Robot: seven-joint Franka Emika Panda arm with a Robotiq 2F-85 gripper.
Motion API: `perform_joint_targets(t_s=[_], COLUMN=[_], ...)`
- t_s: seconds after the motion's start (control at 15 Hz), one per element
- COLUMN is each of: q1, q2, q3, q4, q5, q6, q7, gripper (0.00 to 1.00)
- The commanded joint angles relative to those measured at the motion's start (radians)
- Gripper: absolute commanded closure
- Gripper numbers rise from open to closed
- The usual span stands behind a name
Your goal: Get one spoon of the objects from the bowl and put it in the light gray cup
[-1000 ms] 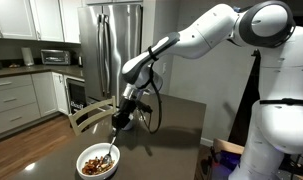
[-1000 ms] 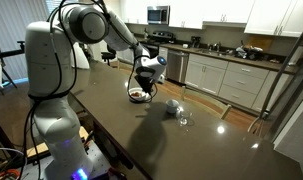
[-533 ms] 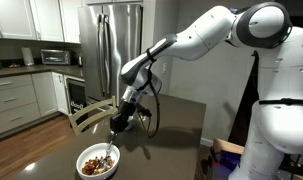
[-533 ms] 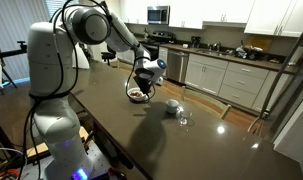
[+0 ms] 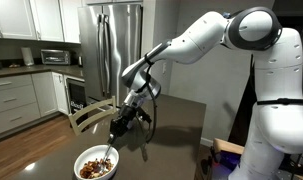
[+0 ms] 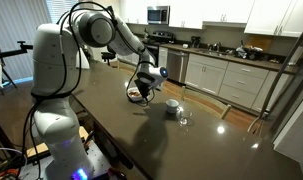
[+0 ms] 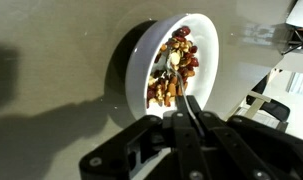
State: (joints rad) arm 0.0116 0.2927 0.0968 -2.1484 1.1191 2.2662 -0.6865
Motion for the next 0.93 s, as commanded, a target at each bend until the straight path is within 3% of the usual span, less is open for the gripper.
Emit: perform_joint_targets(t_s=[0.0,0.87], q1=[-0.028,-0.037], q2=[0.021,-0.031], q3=[-0.007,-0.061], q4=[0.016,0.044], q5=[0.071,0.077], q6=[-0.064,-0.137], q7=[-0.09,-0.121], gripper=[0.97,0.97])
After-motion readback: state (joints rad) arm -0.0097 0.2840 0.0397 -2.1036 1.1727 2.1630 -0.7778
